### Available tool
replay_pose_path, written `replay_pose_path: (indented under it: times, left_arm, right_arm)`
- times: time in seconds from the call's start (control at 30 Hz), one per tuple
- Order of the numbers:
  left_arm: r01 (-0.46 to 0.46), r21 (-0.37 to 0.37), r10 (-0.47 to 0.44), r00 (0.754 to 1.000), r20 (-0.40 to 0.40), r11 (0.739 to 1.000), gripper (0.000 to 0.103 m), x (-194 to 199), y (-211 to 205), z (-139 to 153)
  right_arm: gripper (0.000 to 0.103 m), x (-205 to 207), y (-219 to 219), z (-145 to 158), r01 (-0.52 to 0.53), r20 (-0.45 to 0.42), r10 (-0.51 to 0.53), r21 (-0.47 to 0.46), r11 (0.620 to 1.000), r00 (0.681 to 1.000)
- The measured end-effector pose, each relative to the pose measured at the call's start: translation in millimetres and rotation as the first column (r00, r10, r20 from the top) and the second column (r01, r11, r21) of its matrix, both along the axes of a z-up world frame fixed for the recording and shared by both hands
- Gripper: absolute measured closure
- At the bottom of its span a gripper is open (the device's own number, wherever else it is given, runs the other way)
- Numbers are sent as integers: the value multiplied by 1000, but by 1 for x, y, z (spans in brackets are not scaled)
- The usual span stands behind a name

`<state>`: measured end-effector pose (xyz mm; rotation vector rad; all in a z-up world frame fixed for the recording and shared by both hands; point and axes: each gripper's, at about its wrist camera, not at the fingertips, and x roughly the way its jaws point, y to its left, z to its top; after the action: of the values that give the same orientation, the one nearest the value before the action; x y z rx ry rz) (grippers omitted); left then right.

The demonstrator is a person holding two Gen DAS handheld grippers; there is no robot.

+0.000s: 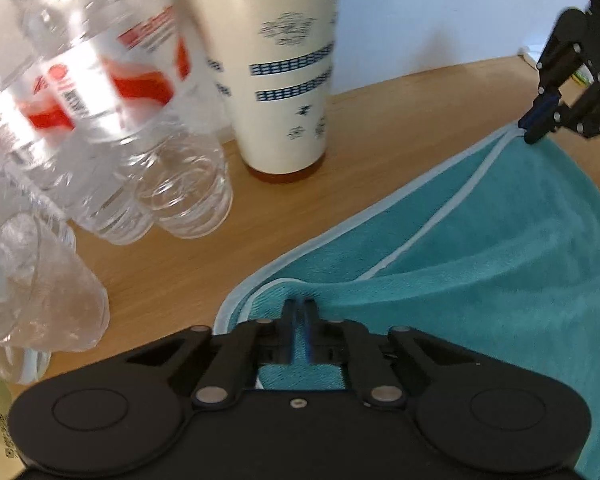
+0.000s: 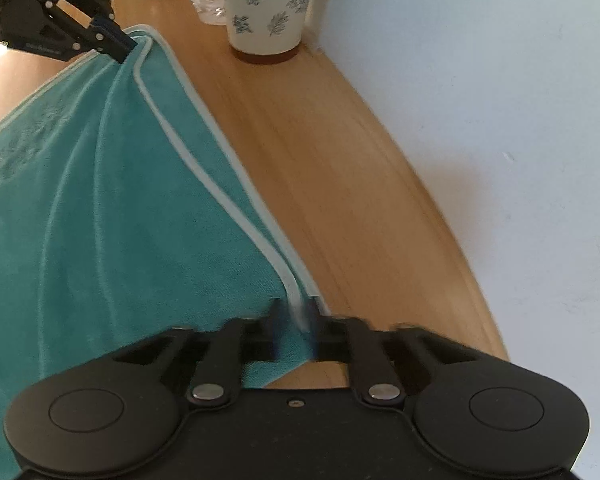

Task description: Fold towel

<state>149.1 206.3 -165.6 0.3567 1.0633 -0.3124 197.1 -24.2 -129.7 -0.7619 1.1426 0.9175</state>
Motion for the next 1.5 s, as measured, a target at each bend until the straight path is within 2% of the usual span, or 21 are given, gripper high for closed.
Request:
replay_pose_path:
  times: [0.13,0.2,0.4,0.5,0.57,0.6,0.7,0.73,0.83,0.9,0.97,1.0,1.03,1.13,1.2,1.27,1.43,1.5]
  left_arm:
    - [-18,4,18,1000,23,1000,103,1,-6,-2]
    - [-36,5,35,999,35,999,103,5,-9,-1]
    - [-88,30,86,993,79,996,103,4,-2,3]
    - [-119,-15,120,991,57,993,102,8,3,3]
    - [-95,-28,97,994,41,995,100,8,1,1]
    - [-87,-25,88,995,44,996,95,8,1,1]
    - [-38,-20,39,999,26,999,59,10,-8,-1]
    - [-6,-19,7,1000,21,1000,59,9,-11,-2]
    - [34,-32,-34,999,-7,999,59,12,-19,-3]
    - [62,-15,-62,998,-27,998,62,14,-24,-1]
    - [92,1,-91,995,-35,996,75,10,-28,-10]
    - [122,-7,-122,992,-29,993,91,8,-30,-10]
    - [133,-5,-133,991,-25,991,93,8,-34,-11]
    - [188,25,-188,982,11,982,96,2,-37,-12]
    - [177,47,-179,983,45,983,100,0,-34,-11]
    - [172,46,-174,983,61,984,100,-1,-21,3]
    - [186,57,-190,978,89,981,100,-3,-12,15]
    - [180,73,-188,976,114,981,100,-4,-8,20]
  right_arm:
    - [98,2,-1,9,46,9,-47,43,998,999]
    - [98,3,-7,22,95,17,-98,99,990,995]
    - [100,1,-16,43,164,56,-178,193,967,982]
    - [99,1,-21,38,190,66,-203,167,967,977]
    - [97,-2,-20,31,186,82,-198,139,973,977]
    - [96,-6,-20,31,184,116,-199,129,974,973]
    - [95,-10,-27,38,212,127,-230,137,968,965]
    - [95,-12,-29,40,228,124,-246,144,963,961]
    - [92,-23,-38,49,289,81,-307,184,940,948]
    - [89,-41,-45,52,306,42,-320,191,932,947]
    - [86,-53,-43,49,318,30,-329,189,929,944]
    - [86,-60,-42,46,326,18,-335,183,928,942]
    - [86,-66,-40,44,343,16,-352,180,922,936]
    - [86,-77,-37,42,374,-17,-378,184,909,926]
    - [86,-87,-31,42,396,-9,-401,191,898,916]
    - [86,-94,-28,43,419,-13,-424,190,888,905]
    - [85,-114,-27,44,473,-59,-471,186,861,880]
    - [77,-124,-26,43,479,-50,-478,172,861,877]
